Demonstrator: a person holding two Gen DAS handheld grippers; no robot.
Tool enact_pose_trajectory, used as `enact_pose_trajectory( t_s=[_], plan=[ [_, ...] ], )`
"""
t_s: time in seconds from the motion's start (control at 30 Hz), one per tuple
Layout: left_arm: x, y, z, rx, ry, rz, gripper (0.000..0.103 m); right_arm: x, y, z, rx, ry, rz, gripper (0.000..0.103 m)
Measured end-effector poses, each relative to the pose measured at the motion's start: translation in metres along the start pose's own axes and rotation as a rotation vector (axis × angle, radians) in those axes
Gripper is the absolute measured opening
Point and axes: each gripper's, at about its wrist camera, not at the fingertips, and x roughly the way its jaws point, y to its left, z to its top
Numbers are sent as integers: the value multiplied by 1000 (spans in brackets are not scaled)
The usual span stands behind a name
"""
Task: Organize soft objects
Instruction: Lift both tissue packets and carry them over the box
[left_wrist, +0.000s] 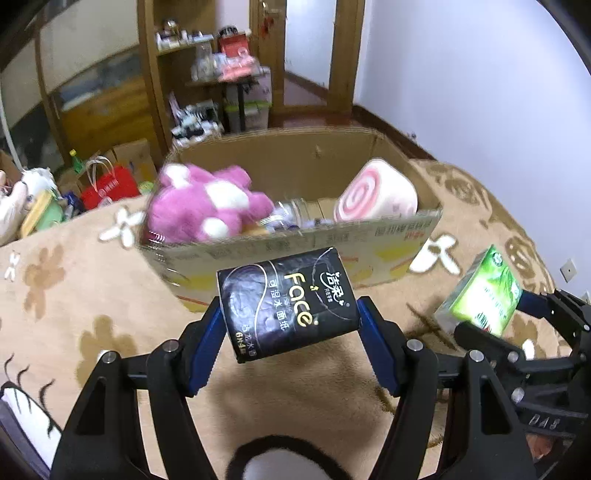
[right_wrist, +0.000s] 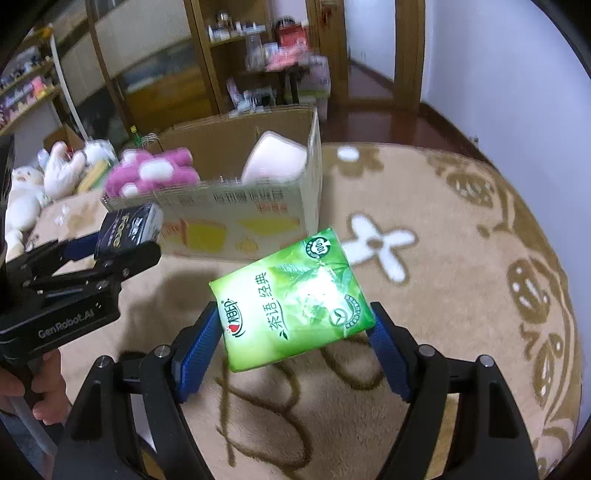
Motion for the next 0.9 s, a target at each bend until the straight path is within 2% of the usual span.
enact_pose_trajectory(
  t_s=[0.3, 0.4, 0.5, 0.9],
  plan=[
    [-56, 23, 3, -23, -132, 53, 69, -44, 4, 14, 7, -223, 37, 82],
    [-67, 25, 16, -42, -178, 23, 69, -56, 8, 22, -2, -288, 50, 82],
    [-79, 24, 32, -6, -242, 40, 69, -65, 11, 33, -5, -334, 60, 82],
    [-77, 12, 82, 95, -352, 63, 69, -75, 16, 95, -18, -473, 95, 82]
  ],
)
